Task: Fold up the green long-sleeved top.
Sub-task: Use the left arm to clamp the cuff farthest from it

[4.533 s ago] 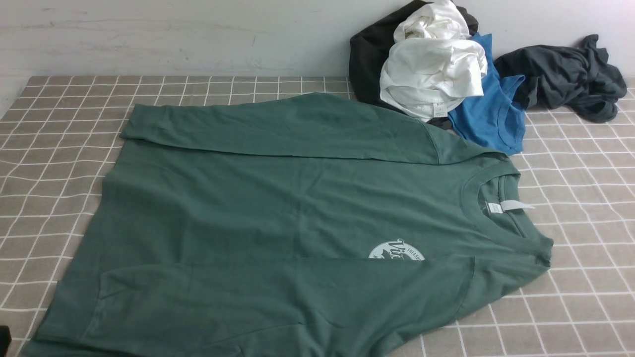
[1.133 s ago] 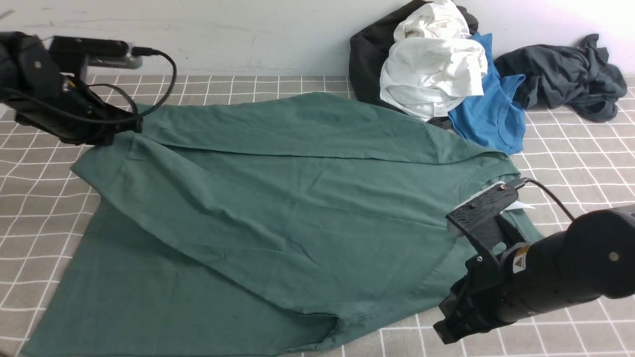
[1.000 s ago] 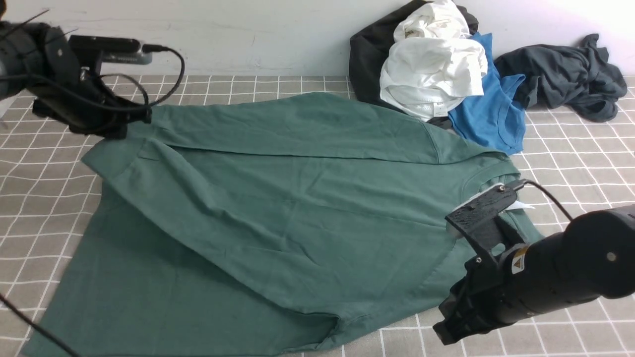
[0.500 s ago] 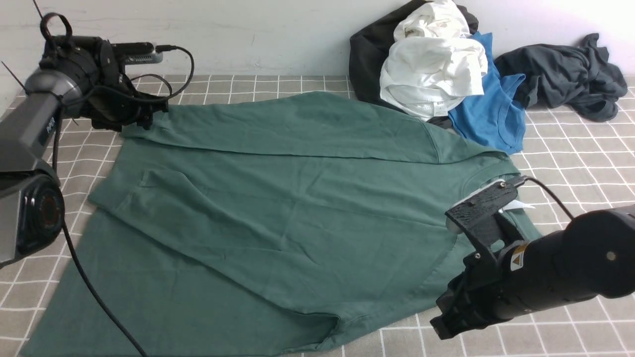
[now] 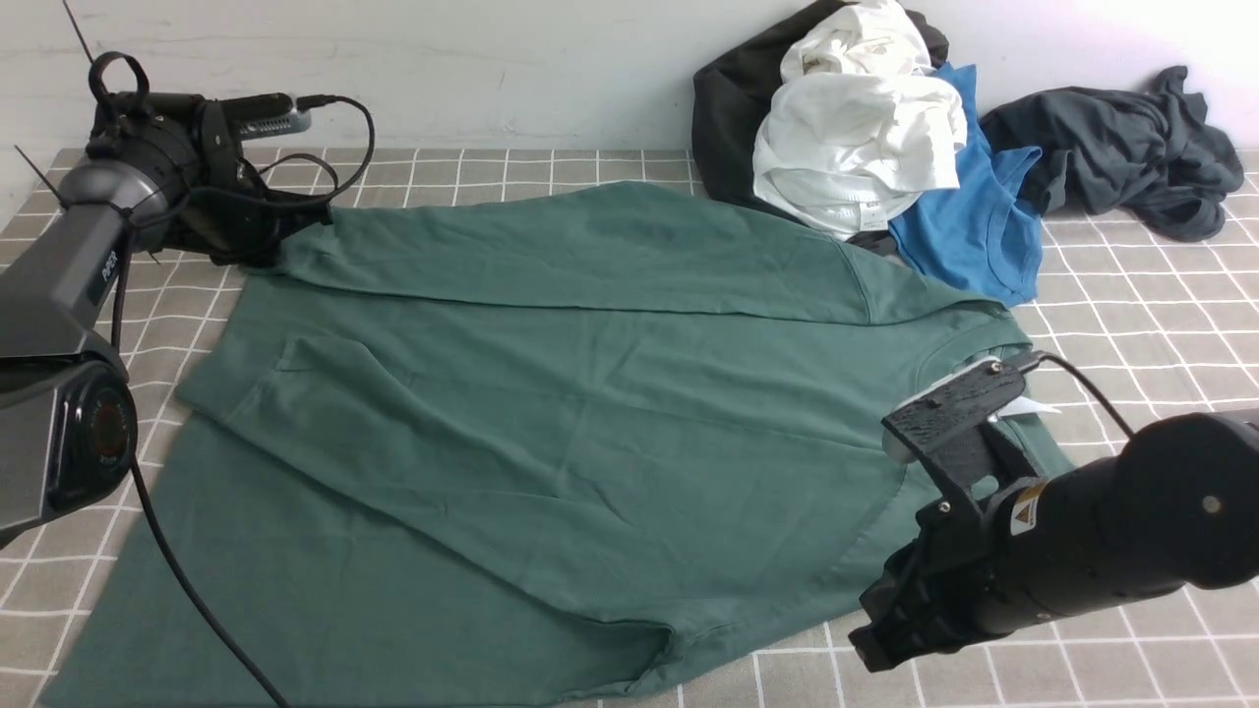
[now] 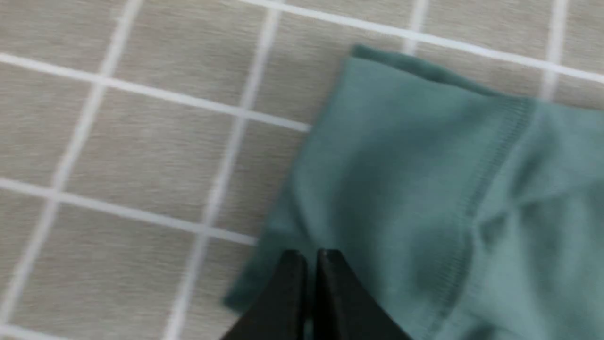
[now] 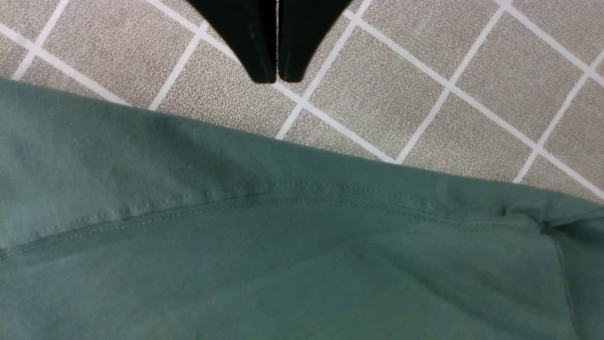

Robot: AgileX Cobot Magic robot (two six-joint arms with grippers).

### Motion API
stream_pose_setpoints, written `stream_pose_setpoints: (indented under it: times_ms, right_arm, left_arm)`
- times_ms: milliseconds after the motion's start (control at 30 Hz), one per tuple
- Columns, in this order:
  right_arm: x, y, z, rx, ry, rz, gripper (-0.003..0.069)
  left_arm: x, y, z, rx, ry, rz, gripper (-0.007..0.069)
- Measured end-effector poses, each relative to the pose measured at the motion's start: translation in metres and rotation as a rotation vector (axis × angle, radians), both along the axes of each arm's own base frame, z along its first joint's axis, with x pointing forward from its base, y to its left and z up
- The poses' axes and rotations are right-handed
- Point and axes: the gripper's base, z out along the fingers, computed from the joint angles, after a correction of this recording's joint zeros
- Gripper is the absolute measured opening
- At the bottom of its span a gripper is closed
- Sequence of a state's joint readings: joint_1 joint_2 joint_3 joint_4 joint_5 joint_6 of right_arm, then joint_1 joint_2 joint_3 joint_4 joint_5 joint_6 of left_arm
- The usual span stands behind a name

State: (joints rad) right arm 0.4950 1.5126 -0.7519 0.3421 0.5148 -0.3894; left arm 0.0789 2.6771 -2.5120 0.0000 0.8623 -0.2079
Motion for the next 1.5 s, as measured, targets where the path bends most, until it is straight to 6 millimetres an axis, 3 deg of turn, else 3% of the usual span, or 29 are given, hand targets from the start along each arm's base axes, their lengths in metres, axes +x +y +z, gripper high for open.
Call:
stream_pose_setpoints:
  times_ms: [167,300,367,433,533,600,633,700,833,967,1133,1200,1333,1500]
  right_arm:
    - [0.0,0.0,0.0,-0.001,0.0,0.003,-0.0002]
    - [-0.001,0.0,0.0,-0.004,0.004,0.006,-0.0002]
    - [-0.001,0.0,0.0,-0.004,0.005,0.007,-0.0002]
    - [-0.001,0.0,0.0,-0.004,0.005,0.007,-0.0002]
    - [-0.001,0.0,0.0,-0.004,0.005,0.007,-0.0002]
    - [-0.001,0.0,0.0,-0.004,0.005,0.007,-0.0002]
    - [-0.001,0.0,0.0,-0.004,0.005,0.007,-0.0002]
    - [-0.001,0.0,0.0,-0.004,0.006,0.007,-0.0002]
    - [-0.001,0.0,0.0,-0.004,0.006,0.007,-0.0002]
    - [-0.001,0.0,0.0,-0.004,0.006,0.007,-0.0002]
    - [-0.001,0.0,0.0,-0.004,0.006,0.007,-0.0002]
    - [-0.001,0.0,0.0,-0.005,0.008,0.008,-0.0002]
    - [-0.001,0.0,-0.001,-0.006,0.012,0.009,-0.0002]
    - [-0.001,0.0,-0.001,-0.009,0.011,0.012,-0.0002]
  left_arm:
    - [-0.001,-0.005,0.026,-0.005,-0.017,-0.077,-0.0008]
    - [-0.008,-0.004,0.078,0.032,-0.074,-0.093,-0.0008]
    - [-0.01,-0.001,0.091,0.028,-0.098,-0.081,-0.0002]
    - [-0.01,0.0,0.091,0.011,-0.104,-0.067,0.0008]
    - [-0.006,0.009,0.075,-0.03,-0.097,-0.022,0.0093]
    - [-0.003,0.018,0.055,-0.047,-0.07,0.017,0.0209]
    - [-0.003,0.018,0.053,-0.047,-0.068,0.021,0.0219]
    - [-0.002,0.025,0.034,-0.059,-0.035,0.051,0.0322]
    - [-0.001,0.029,0.009,-0.088,0.01,0.071,0.0357]
    - [0.001,0.025,-0.003,-0.132,0.018,0.055,0.0318]
    - [0.002,0.02,-0.004,-0.168,0.003,-0.034,0.0076]
    - [0.002,0.02,-0.001,-0.156,0.004,-0.057,0.0039]
    - [-0.002,0.02,0.01,-0.131,0.028,-0.098,0.0033]
    - [-0.007,0.02,0.052,-0.095,-0.022,-0.119,0.0033]
